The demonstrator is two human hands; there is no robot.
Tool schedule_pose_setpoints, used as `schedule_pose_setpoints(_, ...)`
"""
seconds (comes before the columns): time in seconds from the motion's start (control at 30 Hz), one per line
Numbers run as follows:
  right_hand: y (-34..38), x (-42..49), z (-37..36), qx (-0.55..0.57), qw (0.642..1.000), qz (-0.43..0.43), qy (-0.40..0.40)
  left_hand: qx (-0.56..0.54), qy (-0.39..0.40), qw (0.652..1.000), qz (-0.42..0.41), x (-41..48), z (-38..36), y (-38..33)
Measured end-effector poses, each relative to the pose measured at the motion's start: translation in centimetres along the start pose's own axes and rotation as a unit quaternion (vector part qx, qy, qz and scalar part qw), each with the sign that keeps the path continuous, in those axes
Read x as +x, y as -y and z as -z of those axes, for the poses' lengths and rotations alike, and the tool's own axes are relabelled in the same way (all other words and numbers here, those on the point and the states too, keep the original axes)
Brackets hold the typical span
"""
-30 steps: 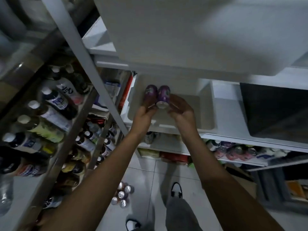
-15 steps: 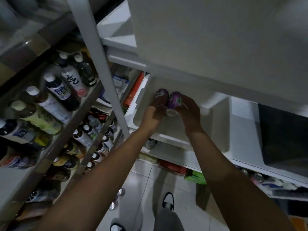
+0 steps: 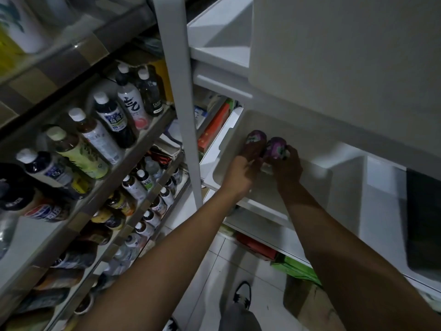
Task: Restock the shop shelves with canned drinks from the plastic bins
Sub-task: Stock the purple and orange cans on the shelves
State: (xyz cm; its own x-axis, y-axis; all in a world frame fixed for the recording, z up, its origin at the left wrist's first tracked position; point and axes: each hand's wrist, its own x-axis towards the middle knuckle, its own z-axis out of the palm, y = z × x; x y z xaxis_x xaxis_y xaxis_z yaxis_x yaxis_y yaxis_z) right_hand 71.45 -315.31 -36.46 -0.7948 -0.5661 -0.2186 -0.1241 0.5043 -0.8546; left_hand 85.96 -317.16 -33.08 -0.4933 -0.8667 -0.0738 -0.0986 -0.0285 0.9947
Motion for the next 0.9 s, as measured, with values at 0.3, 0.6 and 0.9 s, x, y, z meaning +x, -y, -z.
schedule_pose_setpoints(0.3, 1.0, -2.3, 3.7, 0.296, 0.935, -0.164, 0.108, 0.012, 0.018, 0.999, 0.024, -0.5, -0.7, -1.2)
schedule_pose_setpoints(0.6, 4.2, -11.7, 8.5, 0.32, 0.933, 0.024, 0.164, -0.015, 0.03, 0.999, -0.007, -3.7, 0.2, -5.9)
schedule_pose_setpoints(0.9, 6.3, -19.4, 8.6, 0.323, 0.929, 0.041, 0.174, -0.022, -0.009, 0.998, -0.059, -11.2, 5.4, -8.6)
